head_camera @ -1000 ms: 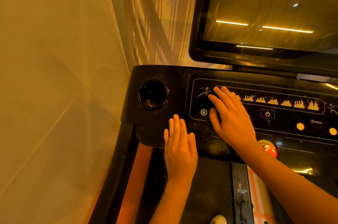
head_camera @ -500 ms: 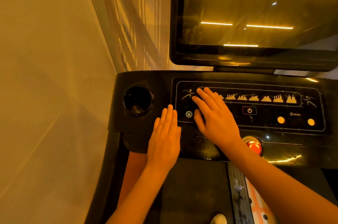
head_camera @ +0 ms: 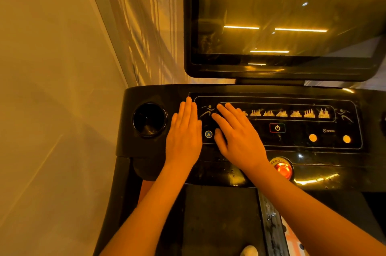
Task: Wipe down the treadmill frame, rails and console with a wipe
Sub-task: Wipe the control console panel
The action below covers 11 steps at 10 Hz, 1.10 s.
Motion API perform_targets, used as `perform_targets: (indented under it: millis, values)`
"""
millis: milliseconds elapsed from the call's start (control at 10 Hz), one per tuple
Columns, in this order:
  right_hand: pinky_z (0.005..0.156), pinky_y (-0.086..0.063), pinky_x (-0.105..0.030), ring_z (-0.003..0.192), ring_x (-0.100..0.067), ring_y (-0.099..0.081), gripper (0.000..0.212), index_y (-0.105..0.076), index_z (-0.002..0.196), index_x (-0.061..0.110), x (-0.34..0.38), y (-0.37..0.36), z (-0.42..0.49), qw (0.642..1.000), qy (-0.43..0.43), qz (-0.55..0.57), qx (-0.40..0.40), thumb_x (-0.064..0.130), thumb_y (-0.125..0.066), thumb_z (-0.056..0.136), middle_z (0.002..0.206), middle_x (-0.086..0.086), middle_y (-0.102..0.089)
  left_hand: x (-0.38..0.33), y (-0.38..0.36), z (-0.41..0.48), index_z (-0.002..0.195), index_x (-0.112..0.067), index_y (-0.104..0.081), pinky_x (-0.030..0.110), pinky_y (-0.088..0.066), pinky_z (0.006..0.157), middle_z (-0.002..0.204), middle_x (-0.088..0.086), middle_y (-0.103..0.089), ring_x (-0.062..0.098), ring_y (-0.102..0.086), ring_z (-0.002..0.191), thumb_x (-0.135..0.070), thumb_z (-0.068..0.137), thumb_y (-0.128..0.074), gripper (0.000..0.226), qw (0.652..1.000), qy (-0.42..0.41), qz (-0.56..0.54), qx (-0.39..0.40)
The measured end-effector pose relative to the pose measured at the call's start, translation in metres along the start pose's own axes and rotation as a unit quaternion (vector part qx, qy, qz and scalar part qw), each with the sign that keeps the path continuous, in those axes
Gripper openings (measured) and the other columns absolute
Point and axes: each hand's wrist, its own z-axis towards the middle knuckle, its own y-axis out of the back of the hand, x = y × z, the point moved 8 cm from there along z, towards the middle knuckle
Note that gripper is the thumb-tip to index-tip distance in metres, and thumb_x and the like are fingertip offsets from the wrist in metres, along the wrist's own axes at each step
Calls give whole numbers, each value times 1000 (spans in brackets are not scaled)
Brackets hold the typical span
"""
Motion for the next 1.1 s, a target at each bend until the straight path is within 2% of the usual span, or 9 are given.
perform_targets:
  millis: [100, 300, 500, 600, 700, 800, 1000, 1100]
  values:
    - [123, -29, -48, 150, -29, -35, 45, -57, 142, 11, 0, 0, -1, 1000, 0, 3, -2, 30, -43, 104, 155, -12, -47, 0, 2, 11, 160, -7, -18, 39, -15, 123, 168, 12, -10, 25, -9, 155, -31, 106, -21, 59, 1000, 11, -14, -4]
    - [123, -30, -48, 149, -29, -35, 44, -56, 142, 12, -1, 2, 0, 1000, 1, 1, -4, 30, -45, 104, 155, -12, -48, 0, -3, -23, 157, -7, -21, 39, -16, 120, 166, 13, -15, 26, -16, 153, -32, 106, -20, 57, 1000, 13, -3, -8]
    - [123, -30, -49, 150, -30, -35, 45, -57, 142, 11, 0, 2, -1, 1000, -1, 0, -1, 30, -44, 103, 155, -12, -48, 7, 9, 40, 161, -9, -11, 36, -8, 123, 169, 10, -3, 24, -3, 156, -27, 110, -27, 56, 999, 38, -24, 9]
    - [123, -29, -48, 150, -30, -35, 45, -57, 142, 12, -1, 1, -1, 1000, -1, 4, -3, 31, -44, 103, 155, -12, -48, 9, 5, 14, 160, -9, -14, 35, -7, 121, 169, 9, -6, 22, -3, 155, -29, 108, -24, 57, 998, 51, -40, -6]
    - [123, -29, -47, 150, -29, -35, 45, -56, 142, 12, -1, 1, 0, 1000, 1, 1, -4, 31, -43, 104, 155, -11, -48, 5, -2, -24, 158, -9, -20, 39, -13, 121, 166, 9, -10, 22, -8, 153, -31, 106, -24, 57, 998, 57, -40, -8]
    - [123, -29, -48, 150, -30, -35, 45, -56, 142, 12, -1, 1, 0, 1000, 0, 4, -1, 31, -43, 103, 155, -12, -47, 4, 1, -4, 159, -11, -14, 37, -9, 122, 167, 7, -4, 21, -3, 154, -32, 105, -20, 58, 998, 48, -40, 9]
    - [124, -28, -48, 150, -31, -34, 45, -56, 142, 11, -1, 0, 0, 1000, 1, 8, 12, 30, -45, 103, 155, -13, -47, 8, 13, 58, 160, -12, -15, 38, -9, 124, 169, 7, -11, 21, -5, 156, -27, 110, -27, 54, 994, 89, -55, -15]
    - [123, -28, -48, 149, -31, -35, 45, -57, 142, 11, 0, 3, 1, 1000, 0, 11, 15, 30, -48, 102, 154, -13, -48, 4, 9, 35, 160, -12, -14, 36, -9, 124, 169, 6, -7, 20, -3, 156, -28, 109, -26, 55, 995, 85, -53, -13]
